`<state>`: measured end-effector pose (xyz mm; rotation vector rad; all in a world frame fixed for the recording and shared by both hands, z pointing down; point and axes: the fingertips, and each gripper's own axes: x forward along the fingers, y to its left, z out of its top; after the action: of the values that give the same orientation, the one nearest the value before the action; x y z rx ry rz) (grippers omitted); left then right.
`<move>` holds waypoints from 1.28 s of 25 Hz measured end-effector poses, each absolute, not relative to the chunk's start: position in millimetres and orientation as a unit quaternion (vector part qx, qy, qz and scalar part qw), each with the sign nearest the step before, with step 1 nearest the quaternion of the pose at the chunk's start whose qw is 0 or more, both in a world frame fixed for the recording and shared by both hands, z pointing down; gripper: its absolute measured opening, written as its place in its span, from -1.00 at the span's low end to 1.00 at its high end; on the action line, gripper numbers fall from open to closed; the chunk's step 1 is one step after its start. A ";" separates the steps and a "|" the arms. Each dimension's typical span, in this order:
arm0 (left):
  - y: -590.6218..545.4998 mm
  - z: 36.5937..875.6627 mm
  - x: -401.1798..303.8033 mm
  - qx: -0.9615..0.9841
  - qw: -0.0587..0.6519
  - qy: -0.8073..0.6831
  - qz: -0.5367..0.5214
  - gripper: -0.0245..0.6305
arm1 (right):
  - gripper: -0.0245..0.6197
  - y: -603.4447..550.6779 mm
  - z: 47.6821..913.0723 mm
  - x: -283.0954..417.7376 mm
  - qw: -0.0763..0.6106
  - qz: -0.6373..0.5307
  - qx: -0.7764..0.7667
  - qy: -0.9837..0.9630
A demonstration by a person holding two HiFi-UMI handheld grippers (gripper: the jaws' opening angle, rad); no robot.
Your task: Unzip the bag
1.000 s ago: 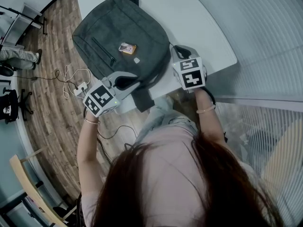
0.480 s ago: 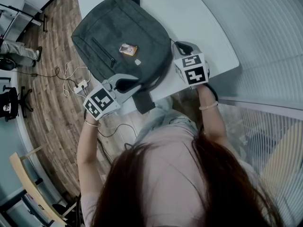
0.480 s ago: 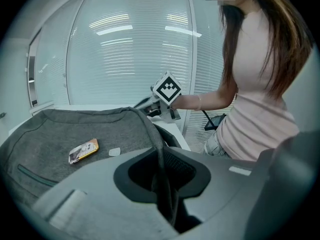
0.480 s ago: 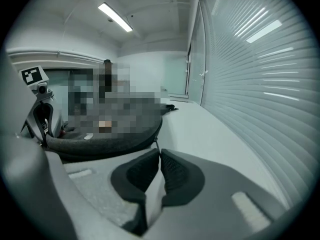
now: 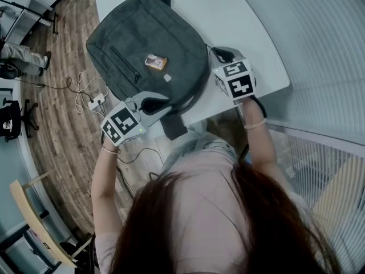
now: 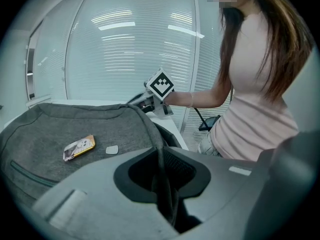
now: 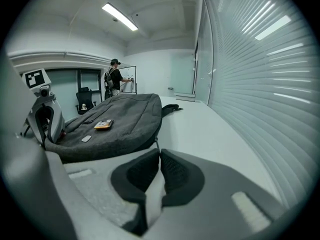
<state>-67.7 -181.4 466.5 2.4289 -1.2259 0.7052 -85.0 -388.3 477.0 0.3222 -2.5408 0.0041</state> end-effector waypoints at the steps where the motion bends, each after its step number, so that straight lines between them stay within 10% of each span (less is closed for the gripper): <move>1: -181.3 467.7 -68.1 0.853 0.169 -0.427 0.248 -0.77 | -0.87 -389.2 477.3 -86.3 0.289 0.000 0.116 -0.950; 32: -184.0 472.5 -65.9 0.863 0.213 -0.387 0.244 -0.77 | -0.89 -410.9 470.6 -132.4 0.307 -0.020 0.046 -0.950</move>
<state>-65.9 -184.0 472.5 2.3961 -1.0751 0.6774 -132.4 -410.9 470.6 0.1226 -2.5139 -0.0540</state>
